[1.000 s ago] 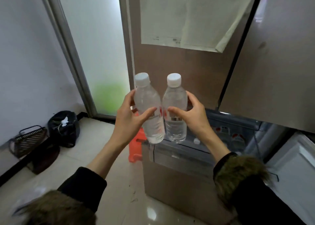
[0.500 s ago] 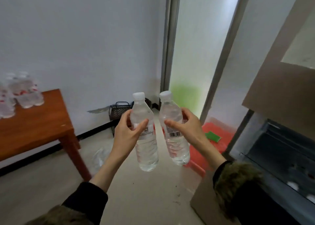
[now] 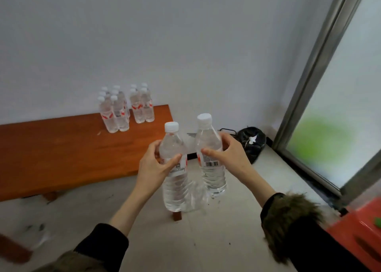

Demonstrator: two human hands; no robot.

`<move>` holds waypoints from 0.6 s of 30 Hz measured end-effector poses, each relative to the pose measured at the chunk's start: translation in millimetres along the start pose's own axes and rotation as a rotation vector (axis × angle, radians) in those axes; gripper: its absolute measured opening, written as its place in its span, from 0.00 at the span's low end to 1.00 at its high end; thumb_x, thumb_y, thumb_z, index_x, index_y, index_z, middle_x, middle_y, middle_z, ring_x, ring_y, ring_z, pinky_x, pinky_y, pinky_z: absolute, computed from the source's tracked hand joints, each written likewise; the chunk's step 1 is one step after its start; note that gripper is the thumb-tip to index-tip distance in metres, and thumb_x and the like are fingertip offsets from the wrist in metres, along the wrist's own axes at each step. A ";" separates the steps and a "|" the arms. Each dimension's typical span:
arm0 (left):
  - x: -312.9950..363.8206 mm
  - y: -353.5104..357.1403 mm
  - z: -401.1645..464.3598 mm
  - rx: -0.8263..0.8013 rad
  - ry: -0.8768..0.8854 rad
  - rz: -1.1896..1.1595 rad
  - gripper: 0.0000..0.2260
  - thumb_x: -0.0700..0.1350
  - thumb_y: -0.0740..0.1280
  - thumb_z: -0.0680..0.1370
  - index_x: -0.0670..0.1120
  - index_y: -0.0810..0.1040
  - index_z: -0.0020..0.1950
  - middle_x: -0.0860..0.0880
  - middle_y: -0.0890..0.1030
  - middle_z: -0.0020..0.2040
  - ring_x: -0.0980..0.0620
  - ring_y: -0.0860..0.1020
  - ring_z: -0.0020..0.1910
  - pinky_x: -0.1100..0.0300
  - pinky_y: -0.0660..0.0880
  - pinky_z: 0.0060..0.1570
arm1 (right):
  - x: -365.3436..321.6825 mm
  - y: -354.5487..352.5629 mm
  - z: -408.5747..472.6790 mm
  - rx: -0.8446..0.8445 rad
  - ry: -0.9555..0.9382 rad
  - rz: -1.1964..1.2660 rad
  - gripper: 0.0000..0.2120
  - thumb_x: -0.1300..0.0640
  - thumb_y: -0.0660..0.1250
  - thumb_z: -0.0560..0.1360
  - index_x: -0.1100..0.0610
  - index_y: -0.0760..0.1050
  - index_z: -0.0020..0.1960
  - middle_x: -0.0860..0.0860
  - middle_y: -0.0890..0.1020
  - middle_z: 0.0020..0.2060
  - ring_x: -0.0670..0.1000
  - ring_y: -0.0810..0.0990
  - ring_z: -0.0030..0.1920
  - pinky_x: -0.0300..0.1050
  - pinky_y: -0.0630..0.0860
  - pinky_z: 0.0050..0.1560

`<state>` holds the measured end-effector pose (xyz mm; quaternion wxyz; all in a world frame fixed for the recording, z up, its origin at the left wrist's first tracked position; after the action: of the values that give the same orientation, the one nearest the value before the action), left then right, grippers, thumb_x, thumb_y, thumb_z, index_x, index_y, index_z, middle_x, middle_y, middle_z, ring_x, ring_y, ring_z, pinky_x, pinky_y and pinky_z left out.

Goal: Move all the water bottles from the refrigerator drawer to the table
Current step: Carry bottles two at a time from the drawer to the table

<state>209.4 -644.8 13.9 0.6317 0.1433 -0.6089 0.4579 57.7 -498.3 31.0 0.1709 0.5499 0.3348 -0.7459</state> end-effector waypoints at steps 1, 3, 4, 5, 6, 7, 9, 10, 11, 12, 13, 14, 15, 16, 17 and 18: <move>-9.5 -7.6 11.5 0.008 -0.019 0.011 0.25 0.50 0.73 0.69 0.50 0.69 0.63 0.55 0.76 0.54 0.60 0.75 0.49 0.67 0.73 0.47 | 2.0 12.9 14.2 -0.023 -0.005 -0.019 0.20 0.51 0.76 0.65 0.50 0.74 0.53 0.45 0.81 0.46 0.45 0.79 0.48 0.40 0.76 0.50; -28.0 -19.8 33.3 0.025 -0.056 0.026 0.26 0.50 0.73 0.69 0.49 0.68 0.64 0.56 0.75 0.53 0.63 0.74 0.48 0.71 0.70 0.44 | 7.6 37.1 41.6 -0.063 -0.005 -0.059 0.21 0.51 0.76 0.65 0.50 0.73 0.54 0.43 0.79 0.46 0.43 0.78 0.48 0.36 0.75 0.48; -37.5 -24.3 43.5 0.029 -0.078 0.032 0.27 0.50 0.73 0.69 0.50 0.68 0.65 0.57 0.74 0.53 0.63 0.73 0.48 0.72 0.69 0.43 | 11.0 48.1 55.2 -0.079 -0.004 -0.069 0.21 0.51 0.76 0.65 0.50 0.72 0.54 0.42 0.79 0.46 0.41 0.77 0.47 0.34 0.73 0.46; -47.8 -27.9 53.7 0.031 -0.103 0.035 0.27 0.50 0.73 0.69 0.50 0.67 0.65 0.57 0.73 0.54 0.61 0.73 0.49 0.72 0.68 0.43 | 15.5 58.1 69.4 -0.093 -0.004 -0.080 0.21 0.51 0.76 0.65 0.49 0.72 0.53 0.41 0.78 0.45 0.39 0.76 0.46 0.31 0.71 0.44; -57.8 -31.0 65.0 0.033 -0.125 0.040 0.27 0.51 0.73 0.69 0.51 0.67 0.65 0.57 0.74 0.54 0.60 0.73 0.50 0.71 0.68 0.43 | 19.7 67.7 84.6 -0.105 -0.002 -0.093 0.20 0.52 0.76 0.65 0.49 0.71 0.53 0.40 0.77 0.44 0.38 0.75 0.46 0.30 0.70 0.43; -67.4 -33.8 76.7 0.035 -0.139 0.045 0.27 0.52 0.73 0.69 0.51 0.67 0.65 0.57 0.74 0.55 0.60 0.73 0.51 0.71 0.69 0.44 | 24.1 76.9 99.9 -0.118 -0.003 -0.108 0.21 0.52 0.76 0.65 0.49 0.71 0.53 0.41 0.76 0.44 0.39 0.75 0.45 0.30 0.69 0.43; -85.4 -38.6 102.5 0.044 -0.167 0.063 0.27 0.52 0.73 0.69 0.52 0.67 0.65 0.57 0.74 0.55 0.60 0.73 0.51 0.69 0.70 0.45 | 34.4 96.6 132.4 -0.156 0.004 -0.124 0.23 0.51 0.76 0.65 0.51 0.71 0.56 0.44 0.77 0.47 0.43 0.76 0.48 0.31 0.70 0.46; -93.8 -40.7 116.4 0.050 -0.180 0.071 0.27 0.53 0.73 0.69 0.52 0.67 0.65 0.58 0.73 0.54 0.60 0.73 0.52 0.69 0.70 0.46 | 40.1 106.8 148.5 -0.179 0.013 -0.124 0.25 0.51 0.76 0.64 0.52 0.71 0.58 0.45 0.78 0.49 0.45 0.77 0.50 0.35 0.73 0.49; -102.0 -42.7 130.9 0.055 -0.190 0.076 0.27 0.53 0.73 0.69 0.53 0.67 0.65 0.59 0.73 0.54 0.59 0.73 0.52 0.67 0.69 0.47 | 46.8 116.7 164.4 -0.200 0.023 -0.120 0.28 0.51 0.77 0.64 0.53 0.71 0.60 0.46 0.78 0.51 0.46 0.77 0.52 0.39 0.74 0.53; -109.1 -44.4 146.3 0.060 -0.196 0.084 0.27 0.53 0.73 0.69 0.53 0.68 0.65 0.60 0.73 0.53 0.59 0.73 0.52 0.66 0.69 0.48 | 52.2 126.3 180.0 -0.221 0.030 -0.115 0.29 0.51 0.77 0.63 0.52 0.71 0.61 0.46 0.79 0.52 0.47 0.77 0.53 0.42 0.75 0.55; -116.5 -46.4 161.9 0.067 -0.203 0.093 0.26 0.52 0.73 0.69 0.53 0.69 0.65 0.60 0.73 0.53 0.59 0.73 0.52 0.65 0.69 0.49 | 57.7 135.6 196.2 -0.241 0.031 -0.112 0.28 0.52 0.77 0.63 0.51 0.71 0.60 0.46 0.79 0.52 0.47 0.78 0.53 0.44 0.75 0.56; -123.5 -48.7 177.2 0.078 -0.213 0.101 0.26 0.52 0.73 0.69 0.53 0.69 0.65 0.59 0.74 0.53 0.58 0.73 0.52 0.64 0.69 0.50 | 61.5 144.4 212.2 -0.261 0.030 -0.113 0.26 0.53 0.77 0.63 0.50 0.71 0.58 0.45 0.79 0.51 0.47 0.78 0.52 0.44 0.75 0.56; -132.3 -51.0 192.0 0.092 -0.228 0.101 0.25 0.51 0.73 0.69 0.52 0.70 0.65 0.58 0.74 0.54 0.58 0.73 0.52 0.63 0.69 0.50 | 65.6 152.8 228.5 -0.280 0.029 -0.120 0.25 0.53 0.77 0.63 0.49 0.70 0.57 0.44 0.78 0.49 0.46 0.78 0.51 0.43 0.75 0.56; -140.5 -53.1 206.0 0.107 -0.246 0.098 0.26 0.50 0.73 0.69 0.51 0.70 0.65 0.57 0.75 0.55 0.57 0.73 0.53 0.63 0.70 0.51 | 69.1 160.7 245.4 -0.297 0.028 -0.133 0.25 0.53 0.77 0.64 0.49 0.70 0.57 0.43 0.78 0.48 0.46 0.77 0.51 0.43 0.74 0.55; -150.0 -55.1 219.9 0.119 -0.267 0.093 0.26 0.50 0.73 0.69 0.51 0.70 0.65 0.56 0.75 0.56 0.57 0.74 0.53 0.62 0.71 0.52 | 73.0 168.9 263.4 -0.312 0.026 -0.154 0.26 0.52 0.77 0.64 0.50 0.71 0.58 0.43 0.78 0.49 0.45 0.77 0.51 0.41 0.74 0.54; -157.2 -56.6 231.2 0.125 -0.281 0.090 0.26 0.49 0.73 0.69 0.50 0.70 0.65 0.55 0.75 0.58 0.56 0.74 0.54 0.60 0.72 0.53 | 75.4 175.8 278.9 -0.320 0.028 -0.180 0.27 0.51 0.77 0.64 0.50 0.70 0.60 0.43 0.77 0.49 0.45 0.76 0.51 0.39 0.72 0.52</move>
<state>129.8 -909.5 -56.1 0.5088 0.2179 -0.6674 0.4982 -55.0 -807.6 -46.5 0.1842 0.4936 0.4996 -0.6876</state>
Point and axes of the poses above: each hand's wrist, its own z-axis towards the middle knuckle, its own y-axis out of the palm, x = y × z, the point moved 8 cm from there along z, towards the middle knuckle
